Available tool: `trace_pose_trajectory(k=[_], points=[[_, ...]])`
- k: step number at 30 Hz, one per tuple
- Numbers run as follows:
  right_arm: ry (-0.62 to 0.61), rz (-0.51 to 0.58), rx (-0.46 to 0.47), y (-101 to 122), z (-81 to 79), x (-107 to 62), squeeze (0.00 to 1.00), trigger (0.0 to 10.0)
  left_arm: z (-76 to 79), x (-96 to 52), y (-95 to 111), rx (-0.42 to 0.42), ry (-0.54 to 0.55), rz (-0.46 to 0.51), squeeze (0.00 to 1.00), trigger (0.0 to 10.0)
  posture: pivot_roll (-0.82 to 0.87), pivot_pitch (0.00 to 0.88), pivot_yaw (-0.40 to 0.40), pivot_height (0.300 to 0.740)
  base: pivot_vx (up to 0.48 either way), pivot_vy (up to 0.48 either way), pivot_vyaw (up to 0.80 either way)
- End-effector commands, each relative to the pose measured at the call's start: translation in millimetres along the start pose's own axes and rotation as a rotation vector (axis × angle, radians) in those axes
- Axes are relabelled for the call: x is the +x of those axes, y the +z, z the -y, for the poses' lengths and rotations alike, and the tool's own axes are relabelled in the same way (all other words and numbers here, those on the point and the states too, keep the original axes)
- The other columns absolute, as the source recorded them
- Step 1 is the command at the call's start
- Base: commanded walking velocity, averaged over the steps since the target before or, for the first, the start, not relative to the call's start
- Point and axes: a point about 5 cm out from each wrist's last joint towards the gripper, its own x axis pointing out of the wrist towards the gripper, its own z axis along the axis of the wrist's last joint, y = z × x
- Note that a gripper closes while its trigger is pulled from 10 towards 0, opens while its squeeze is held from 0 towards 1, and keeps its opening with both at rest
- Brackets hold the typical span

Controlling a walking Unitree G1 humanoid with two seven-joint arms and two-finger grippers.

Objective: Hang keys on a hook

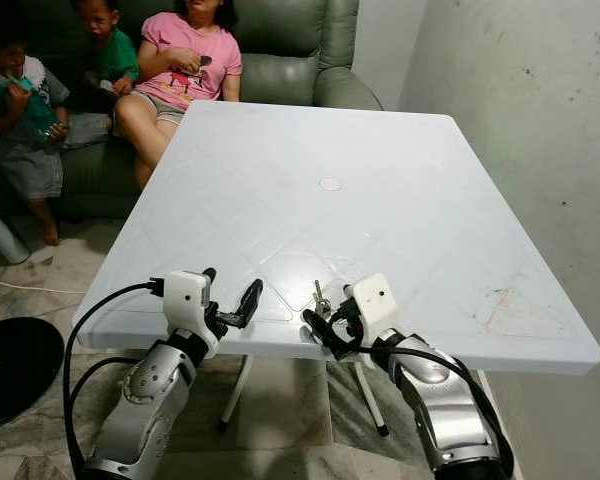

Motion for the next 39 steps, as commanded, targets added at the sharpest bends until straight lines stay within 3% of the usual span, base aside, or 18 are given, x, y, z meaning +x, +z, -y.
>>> trace_pose_trajectory(k=[1,5,15,16,17,19,20,22,23,25,28,29,30,32,39], points=[[-0.021,0.024,0.013,9,2.7,-0.5,0.00,10.0,9.7,0.3,1,-0.031,-0.013,0.004,0.00,10.0,0.03,0.046,-0.070,0.732,0.000,0.000,0.00],[-0.093,0.008,0.053,10,3.2,4.1,0.00,10.0,10.0,1.9,1,-0.033,-0.012,0.003,0.00,10.0,0.02,0.045,-0.069,0.732,0.000,0.000,0.00],[-0.106,-0.040,0.108,7,0.2,5.0,0.00,10.0,10.8,6.2,5,-0.036,-0.010,0.012,0.00,10.0,0.02,0.042,-0.073,0.732,0.000,0.000,0.00],[-0.106,-0.040,0.106,6,0.5,3.3,0.00,9.8,10.5,6.1,5,-0.037,-0.008,0.012,0.00,10.0,0.02,0.046,-0.073,0.732,0.000,0.000,0.00],[-0.104,-0.042,0.099,6,0.5,2.1,0.00,8.5,10.1,5.9,5,-0.040,-0.006,0.012,0.00,10.0,0.02,0.046,-0.073,0.732,0.000,0.000,0.00],[-0.105,-0.049,0.085,5,0.8,1.0,0.00,9.0,9.8,5.8,5,-0.043,-0.004,0.013,0.00,10.0,0.02,0.045,-0.074,0.732,0.000,0.000,0.00],[-0.115,-0.053,0.069,3,2.1,-1.3,0.00,4.9,9.6,5.9,5,-0.045,-0.002,0.012,0.00,10.0,0.01,0.052,-0.074,0.732,0.000,0.000,0.00],[-0.135,-0.055,0.044,2,3.5,-3.0,0.00,4.4,9.8,6.0,4,-0.048,-0.001,0.012,0.00,10.0,0.01,0.052,-0.074,0.732,0.000,0.000,0.00],[-0.133,-0.055,0.045,2,3.4,-3.5,0.00,2.4,9.9,6.0,4,-0.047,-0.001,0.012,0.00,10.0,0.01,0.053,-0.073,0.732,0.000,0.000,0.00],[-0.135,-0.057,0.042,3,3.5,-4.1,0.00,1.1,9.7,6.7,5,-0.049,-0.001,0.013,0.00,10.0,0.01,0.058,-0.073,0.732,0.000,0.000,0.00],[-0.135,-0.070,0.053,2,3.3,-4.3,0.00,1.7,9.6,7.2,6,-0.049,0.000,0.015,0.00,10.0,0.01,0.060,-0.073,0.732,0.000,0.000,0.00],[-0.128,-0.066,0.054,3,2.5,-4.6,0.00,1.1,9.6,7.4,6,-0.049,0.000,0.015,0.00,10.0,0.01,0.063,-0.072,0.732,0.000,0.000,0.00],[-0.124,-0.064,0.049,3,1.6,-4.9,0.00,2.4,9.5,7.4,6,-0.050,0.001,0.016,0.00,10.0,0.01,0.063,-0.072,0.732,0.000,0.000,0.00],[-0.116,-0.076,0.048,1,-0.7,-4.2,0.00,10.0,9.4,7.4,7,-0.052,0.002,0.018,0.00,10.0,0.01,0.062,-0.071,0.732,0.000,0.000,0.00],[-0.070,-0.039,0.076,6,-6.7,0.1,0.00,10.0,8.4,7.3,8,-0.052,0.006,0.022,0.00,10.0,0.02,0.060,-0.069,0.732,0.000,0.000,0.00]])
